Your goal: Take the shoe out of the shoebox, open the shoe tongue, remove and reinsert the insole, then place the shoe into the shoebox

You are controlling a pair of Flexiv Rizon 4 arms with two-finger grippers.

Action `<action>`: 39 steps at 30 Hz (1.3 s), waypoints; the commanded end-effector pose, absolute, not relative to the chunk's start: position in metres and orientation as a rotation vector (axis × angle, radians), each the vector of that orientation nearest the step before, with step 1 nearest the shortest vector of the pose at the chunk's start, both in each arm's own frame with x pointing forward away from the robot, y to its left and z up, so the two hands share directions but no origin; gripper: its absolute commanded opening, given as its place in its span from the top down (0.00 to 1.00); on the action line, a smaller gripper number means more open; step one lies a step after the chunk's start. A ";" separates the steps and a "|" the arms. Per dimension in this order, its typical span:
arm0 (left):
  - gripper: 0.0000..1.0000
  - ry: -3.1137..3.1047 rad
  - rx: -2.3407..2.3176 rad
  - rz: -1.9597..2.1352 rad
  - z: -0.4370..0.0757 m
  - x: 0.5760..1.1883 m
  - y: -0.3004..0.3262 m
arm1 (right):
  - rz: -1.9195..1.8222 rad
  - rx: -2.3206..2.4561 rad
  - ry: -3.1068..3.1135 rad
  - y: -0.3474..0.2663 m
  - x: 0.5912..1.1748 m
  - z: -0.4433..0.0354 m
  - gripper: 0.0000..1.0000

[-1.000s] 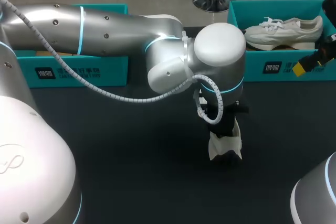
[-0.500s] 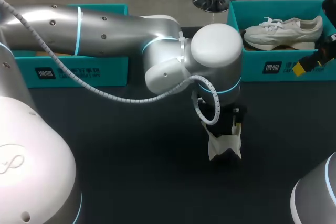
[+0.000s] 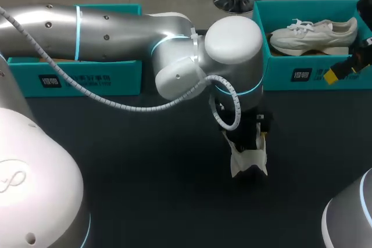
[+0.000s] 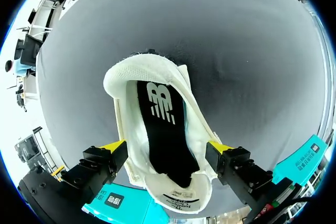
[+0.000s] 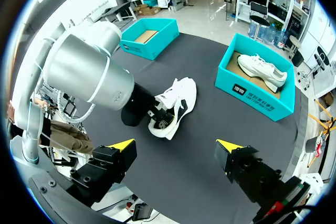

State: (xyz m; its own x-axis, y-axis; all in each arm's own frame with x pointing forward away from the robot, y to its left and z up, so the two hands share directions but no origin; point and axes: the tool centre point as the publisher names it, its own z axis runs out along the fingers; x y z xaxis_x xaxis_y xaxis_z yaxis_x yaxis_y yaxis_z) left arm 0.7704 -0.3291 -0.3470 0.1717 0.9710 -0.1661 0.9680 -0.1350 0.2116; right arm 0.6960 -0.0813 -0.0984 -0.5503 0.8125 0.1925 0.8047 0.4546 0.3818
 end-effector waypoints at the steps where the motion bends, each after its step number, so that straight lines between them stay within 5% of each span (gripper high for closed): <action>1: 0.00 1.865 2.188 0.008 -0.330 0.779 -0.325 | 0.677 1.485 2.668 -0.080 0.699 -0.098 0.00; 19: 0.00 1.890 2.249 -0.001 -0.273 0.823 -0.305 | 0.677 1.485 2.668 -0.080 0.699 -0.098 0.00; 20: 0.64 1.907 2.240 -0.039 -0.273 0.826 -0.305 | 0.677 1.485 2.668 -0.080 0.699 -0.098 0.00; 21: 1.00 1.900 2.238 -0.030 -0.274 0.829 -0.306 | 0.677 1.485 2.668 -0.080 0.699 -0.098 0.00; 39: 1.00 1.871 2.253 -0.038 -0.291 0.820 -0.306 | 0.677 1.485 2.668 -0.080 0.699 -0.098 0.00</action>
